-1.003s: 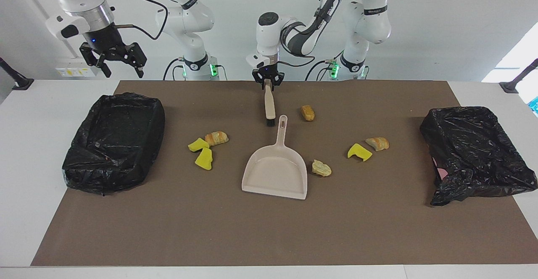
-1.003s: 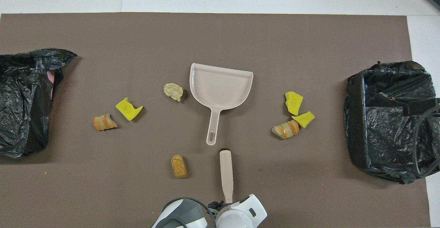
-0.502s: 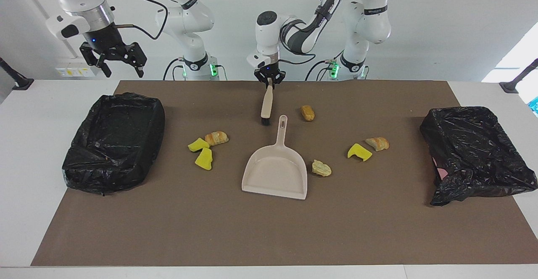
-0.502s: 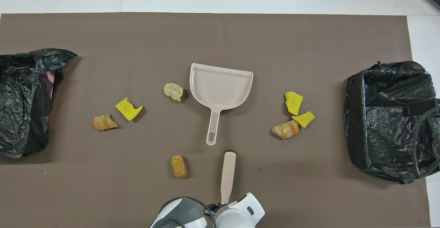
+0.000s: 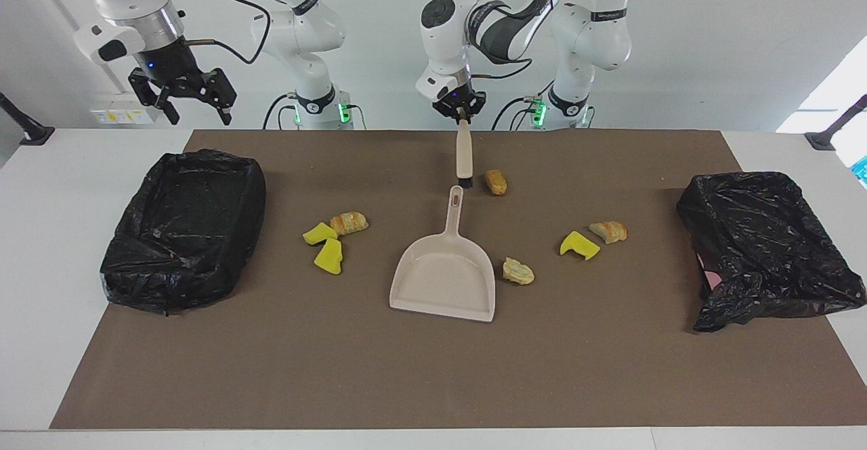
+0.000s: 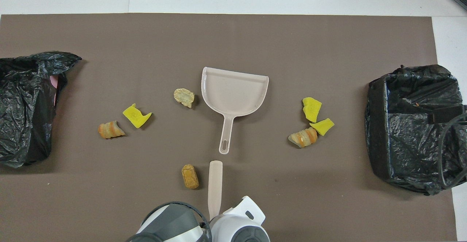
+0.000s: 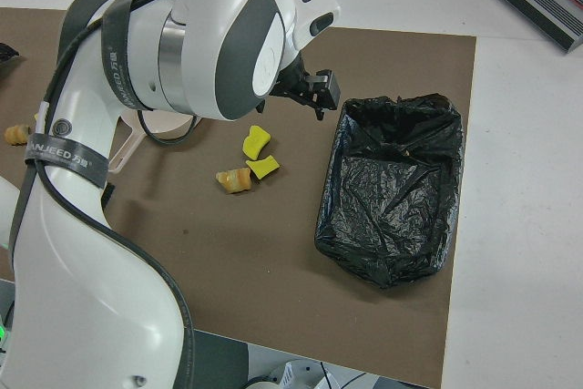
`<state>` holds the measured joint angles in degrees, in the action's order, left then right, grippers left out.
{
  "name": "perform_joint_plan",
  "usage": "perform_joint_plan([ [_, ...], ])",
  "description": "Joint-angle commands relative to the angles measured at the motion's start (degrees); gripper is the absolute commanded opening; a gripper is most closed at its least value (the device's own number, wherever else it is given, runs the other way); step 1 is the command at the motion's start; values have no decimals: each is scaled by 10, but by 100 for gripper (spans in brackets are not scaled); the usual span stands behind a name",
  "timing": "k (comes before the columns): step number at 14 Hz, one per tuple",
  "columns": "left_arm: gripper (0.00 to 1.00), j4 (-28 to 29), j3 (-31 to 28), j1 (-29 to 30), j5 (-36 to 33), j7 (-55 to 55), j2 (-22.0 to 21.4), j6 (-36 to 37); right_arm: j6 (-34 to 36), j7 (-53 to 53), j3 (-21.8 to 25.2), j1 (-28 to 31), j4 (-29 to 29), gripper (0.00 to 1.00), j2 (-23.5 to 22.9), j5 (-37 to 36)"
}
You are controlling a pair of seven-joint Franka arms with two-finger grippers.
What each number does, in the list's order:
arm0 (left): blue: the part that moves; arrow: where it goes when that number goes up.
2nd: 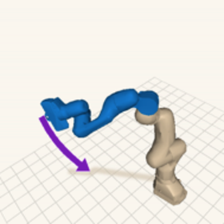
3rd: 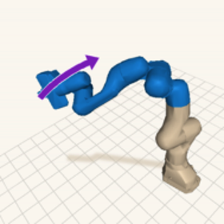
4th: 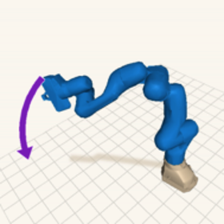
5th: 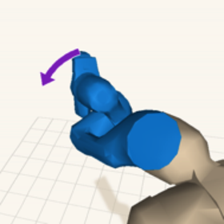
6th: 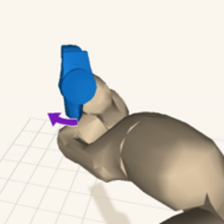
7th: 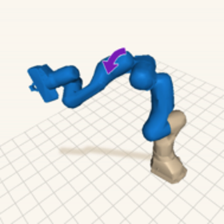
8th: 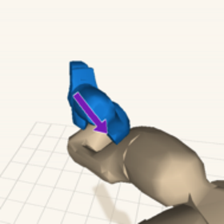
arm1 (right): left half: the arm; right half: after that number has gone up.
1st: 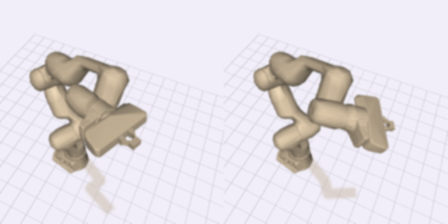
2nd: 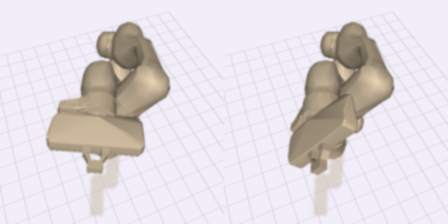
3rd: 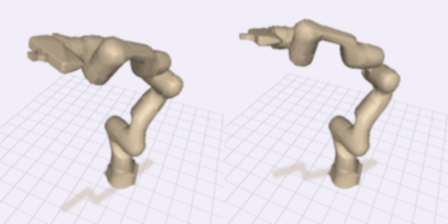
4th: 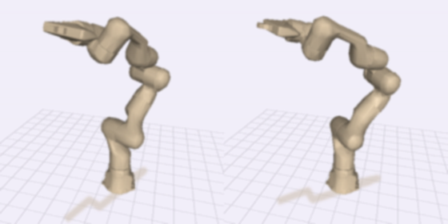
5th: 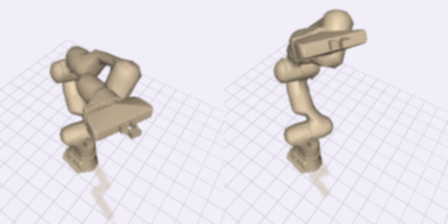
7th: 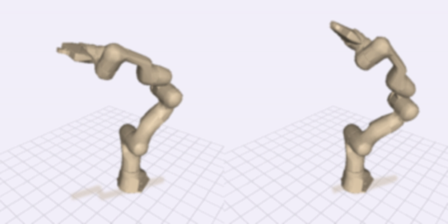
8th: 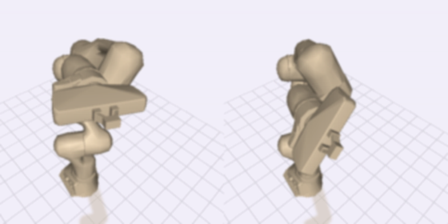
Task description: Sweep and dump trash in bin
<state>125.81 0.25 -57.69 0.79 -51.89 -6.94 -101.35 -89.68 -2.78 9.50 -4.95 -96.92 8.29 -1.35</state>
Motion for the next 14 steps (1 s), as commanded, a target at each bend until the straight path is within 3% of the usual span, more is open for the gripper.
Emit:
perform_joint_plan([
  [1, 0, -10, 3, 54, -4, -6, -22, 54, -1, -6, 0, -4, -14, 100, 9, 0],
  [4, 0, -11, 4, 126, -39, -3, -23, 59, -8, 50, -18, -15, -22, 100, 5, 1],
  [8, 0, -4, 4, 235, -107, 3, -13, 34, -44, 175, -22, -121, -23, 100, -41, 8],
  [12, 0, 13, 4, 326, -139, 76, -8, -1, -130, 319, -22, -224, -22, 100, -142, 13],
  [14, 0, 31, 4, 372, -150, 118, -11, -24, -194, 378, -21, -269, -21, 100, -187, 54],
])
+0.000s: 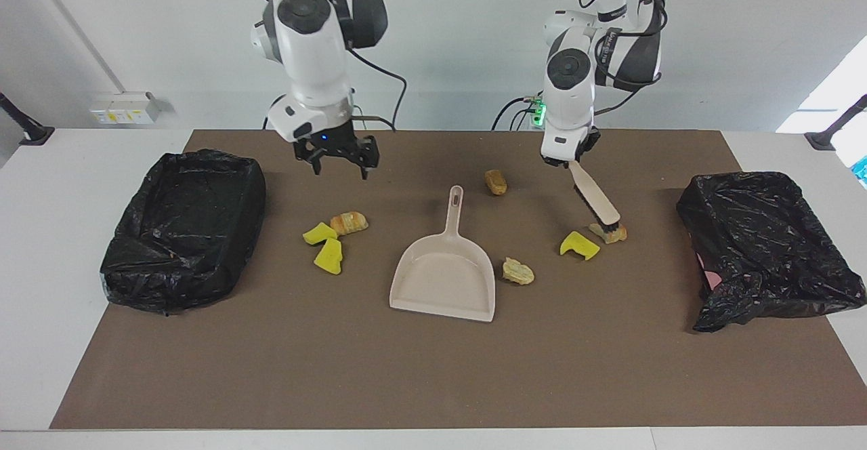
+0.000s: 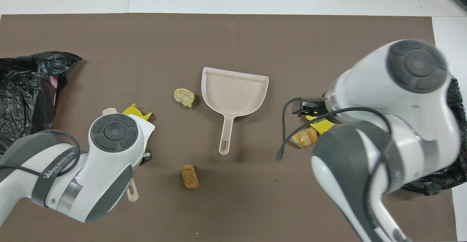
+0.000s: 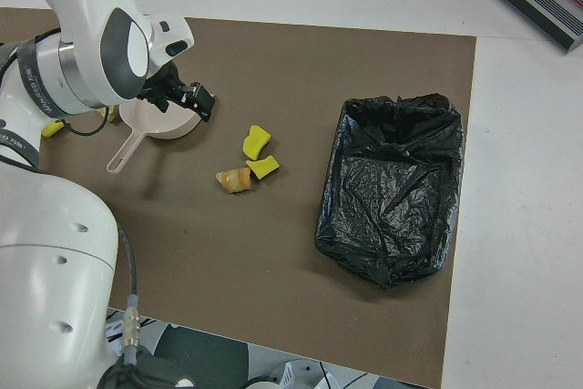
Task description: Sweep and dump trash in bin
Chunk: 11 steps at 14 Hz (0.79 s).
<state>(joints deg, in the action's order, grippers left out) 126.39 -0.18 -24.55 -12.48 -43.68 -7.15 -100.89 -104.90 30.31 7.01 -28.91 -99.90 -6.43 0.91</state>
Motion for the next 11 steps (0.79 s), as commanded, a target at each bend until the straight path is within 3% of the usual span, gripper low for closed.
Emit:
perform_joint_plan([
  [1, 0, 38, 8, 64, -28, 64, -12, -47, -70, 76, 3, -43, 12, 100, -56, 50],
  [4, 0, 79, 8, 123, -31, 133, -26, -107, -142, 124, 3, -93, 13, 100, -101, 87],
  [8, 0, 132, 8, 203, -40, 230, -41, -188, -173, 127, -4, -122, -4, 100, -130, 88],
  [11, 0, 142, 10, 202, -40, 248, -31, -223, -185, 94, -7, -128, -30, 100, -129, 88],
])
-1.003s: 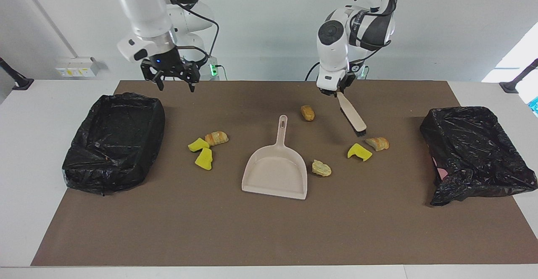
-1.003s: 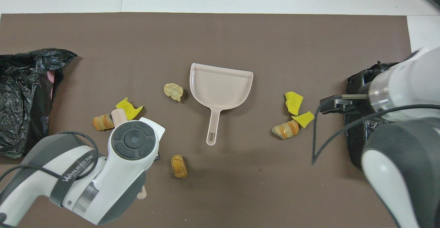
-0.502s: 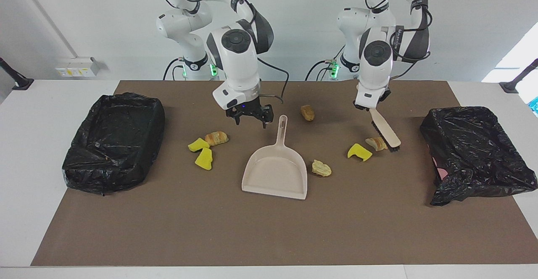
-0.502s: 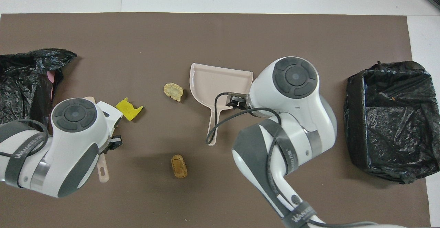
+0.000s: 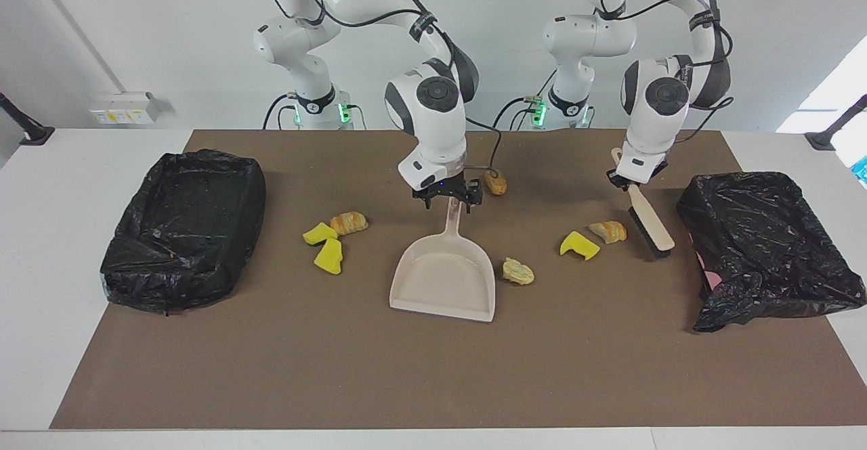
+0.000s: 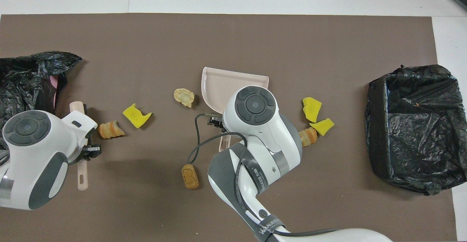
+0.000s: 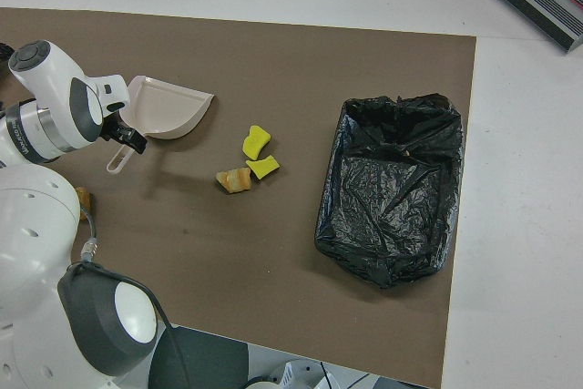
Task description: Sweep and dump trash in bin
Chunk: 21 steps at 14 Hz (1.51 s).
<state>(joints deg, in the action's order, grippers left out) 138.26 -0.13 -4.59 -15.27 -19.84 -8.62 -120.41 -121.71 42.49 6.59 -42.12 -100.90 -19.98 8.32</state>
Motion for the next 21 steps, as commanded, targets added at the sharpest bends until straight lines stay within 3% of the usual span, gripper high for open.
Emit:
perform_joint_plan([
  [1, 0, 24, 9, -2, -12, 16, -8, -36, -22, -28, -3, 3, -23, 100, 0, 13],
  [3, 0, 24, 12, -16, -11, 32, 2, -45, -51, -24, -3, 1, -39, 97, -3, 14],
  [4, 0, 23, 12, -24, -5, 46, 4, -48, -49, -24, -4, -1, -38, 79, -2, 14],
  [5, 0, 23, 12, -36, 2, 64, 4, -48, -47, -23, -4, -3, -37, 52, -2, 14],
  [6, 0, 23, 12, -51, 14, 78, 3, -48, -42, -24, -4, -3, -35, 3, -2, 14],
  [9, 0, 22, 12, -87, 50, 99, 4, -48, -11, -42, -4, 1, -24, 0, -4, 16],
  [11, 0, 21, 12, -115, 73, 126, 3, -48, -11, -134, -4, 6, -24, 0, 2, 20],
  [13, 0, 21, 14, -138, 90, 155, 3, -47, 6, -230, -3, 36, -28, 0, 37, 20],
  [18, 0, 14, 14, -199, 139, 169, 1, -43, 128, -532, -1, 113, -58, 0, 150, -17],
  [21, 0, -30, 12, -202, 140, 154, 24, -28, 98, -689, -2, 113, -119, 0, 186, -85],
])
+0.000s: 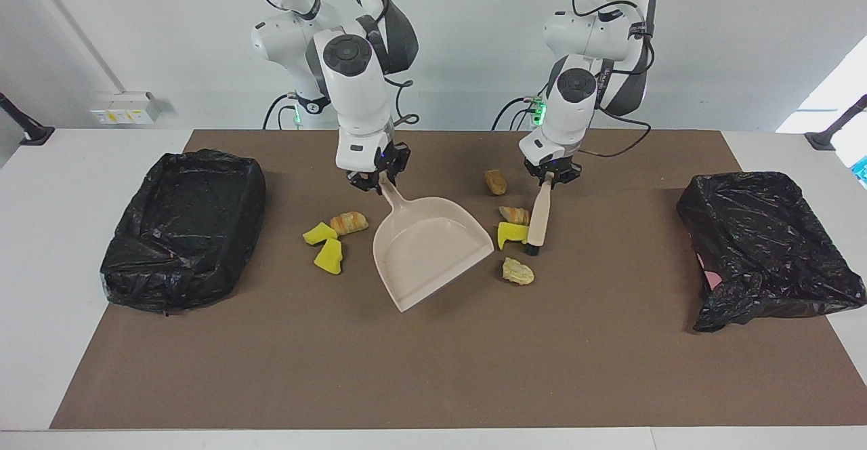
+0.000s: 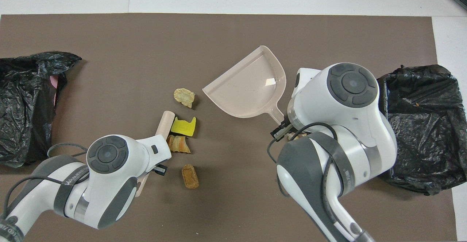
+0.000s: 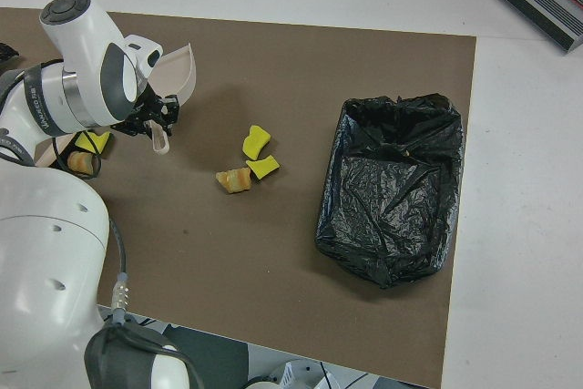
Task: Sweep and dump trash in bin
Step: 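Sweep the bread and sponges into the dustpan with the left gripper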
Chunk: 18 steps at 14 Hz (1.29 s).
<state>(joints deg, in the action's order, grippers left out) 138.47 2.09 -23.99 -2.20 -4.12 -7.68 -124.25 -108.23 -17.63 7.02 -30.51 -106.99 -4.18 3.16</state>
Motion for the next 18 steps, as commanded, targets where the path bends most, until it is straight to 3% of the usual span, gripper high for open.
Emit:
perform_joint_plan([
  [1, 0, -60, -12, -4, 11, -1, 27, 30, -46, -175, -5, 2, -72, 0, 29, -38],
  [3, 0, -109, -14, 7, 11, -5, 56, 48, -46, -311, -5, 20, -76, 0, 13, -52],
  [6, 0, -123, -14, 40, 10, 6, 71, 37, -48, -373, -8, 14, -73, 0, -8, -101],
  [8, 0, -129, -14, 60, 5, 37, 83, 3, -55, -366, -8, -16, -79, 0, -22, -99],
  [12, 0, -194, -15, 60, 2, 52, 165, -15, -99, -335, -8, -26, -103, 0, -24, -100],
  [15, 0, -188, -15, 56, -4, 141, 161, -7, -142, -313, -7, -62, -128, 0, -29, -104],
  [18, 0, -181, -13, 21, -33, 147, 145, 58, -141, -282, -7, -68, -134, 0, -26, -105],
])
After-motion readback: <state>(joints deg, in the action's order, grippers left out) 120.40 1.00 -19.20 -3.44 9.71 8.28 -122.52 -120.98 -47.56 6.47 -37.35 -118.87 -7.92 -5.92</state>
